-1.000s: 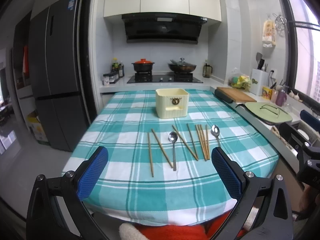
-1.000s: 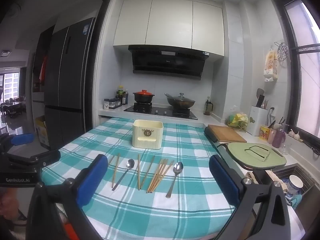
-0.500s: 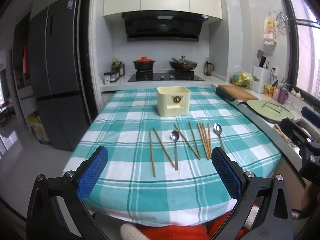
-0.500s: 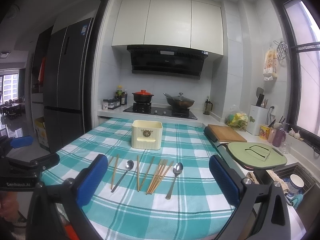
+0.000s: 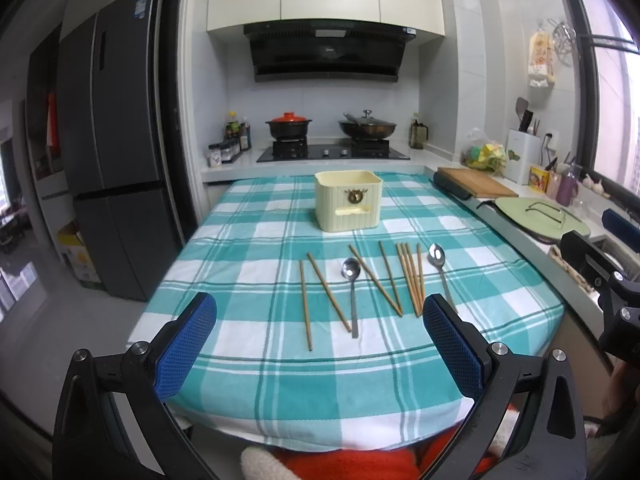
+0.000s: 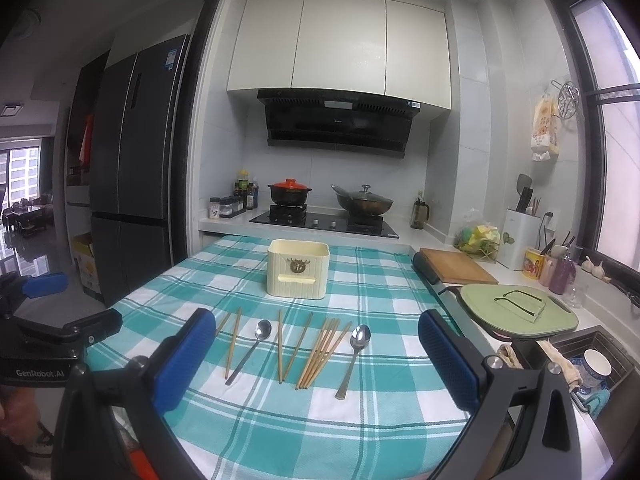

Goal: Organize utensils

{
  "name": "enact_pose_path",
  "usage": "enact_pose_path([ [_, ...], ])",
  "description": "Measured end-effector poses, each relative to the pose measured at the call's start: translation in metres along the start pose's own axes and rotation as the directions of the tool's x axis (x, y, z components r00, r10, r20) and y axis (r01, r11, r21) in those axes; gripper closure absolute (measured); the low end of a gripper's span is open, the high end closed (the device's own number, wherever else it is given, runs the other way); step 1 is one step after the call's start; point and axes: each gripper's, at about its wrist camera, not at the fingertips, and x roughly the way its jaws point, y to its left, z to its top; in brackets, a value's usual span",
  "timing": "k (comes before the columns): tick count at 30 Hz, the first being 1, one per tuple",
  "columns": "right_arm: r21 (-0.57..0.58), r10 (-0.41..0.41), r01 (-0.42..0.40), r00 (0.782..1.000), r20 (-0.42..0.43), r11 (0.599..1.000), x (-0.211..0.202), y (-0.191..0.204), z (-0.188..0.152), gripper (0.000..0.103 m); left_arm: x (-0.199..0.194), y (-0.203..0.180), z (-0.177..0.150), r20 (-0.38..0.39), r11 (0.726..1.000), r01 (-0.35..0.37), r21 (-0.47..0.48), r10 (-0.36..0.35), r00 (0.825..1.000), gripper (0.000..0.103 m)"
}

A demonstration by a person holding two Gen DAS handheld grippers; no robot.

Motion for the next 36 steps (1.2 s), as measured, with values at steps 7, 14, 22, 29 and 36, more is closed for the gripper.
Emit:
enact_pose_path([
  [7, 0.001, 0.004, -0.004, 1.0, 0.002, 1.0, -0.0009, 0.0017, -0.0002, 0.0, -0.0004, 0.002, -0.0009, 0.006, 1.0, -0.008, -0.005, 0.008, 1.0, 0.0],
  [14, 0.002, 0.0, 0.0, 1.0, 0.002, 1.0, -0.0017, 0.0024, 0.0004, 0.0, -0.001, 0.0024, -0.0016, 0.005, 1.0, -0.002, 0.003, 0.002, 1.0, 0.0],
  [22, 0.003, -0.002, 0.002, 1.0, -0.001, 1.0, -0.0017, 0.0006, 0.0012, 0.0, -0.0001, 0.0005, -0.0016, 0.001, 1.0, -0.001, 0.002, 0.001, 1.0, 0.0],
  [29, -0.002, 0.001, -0.001, 1.0, -0.005, 1.0, -0.0004, 0.0014, 0.0013, 0.0, 0.0006, 0.0009, -0.0019, -0.002, 1.0, 0.0, 0.0, 0.0, 1.0, 0.0],
  [36, -0.003, 0.001, -0.001, 1.0, -0.007, 1.0, 0.0001, 0.0021, 0.0011, 0.0, 0.0017, 0.0017, -0.0014, -0.003, 1.0, 0.0, -0.001, 0.0, 1.0, 0.0],
])
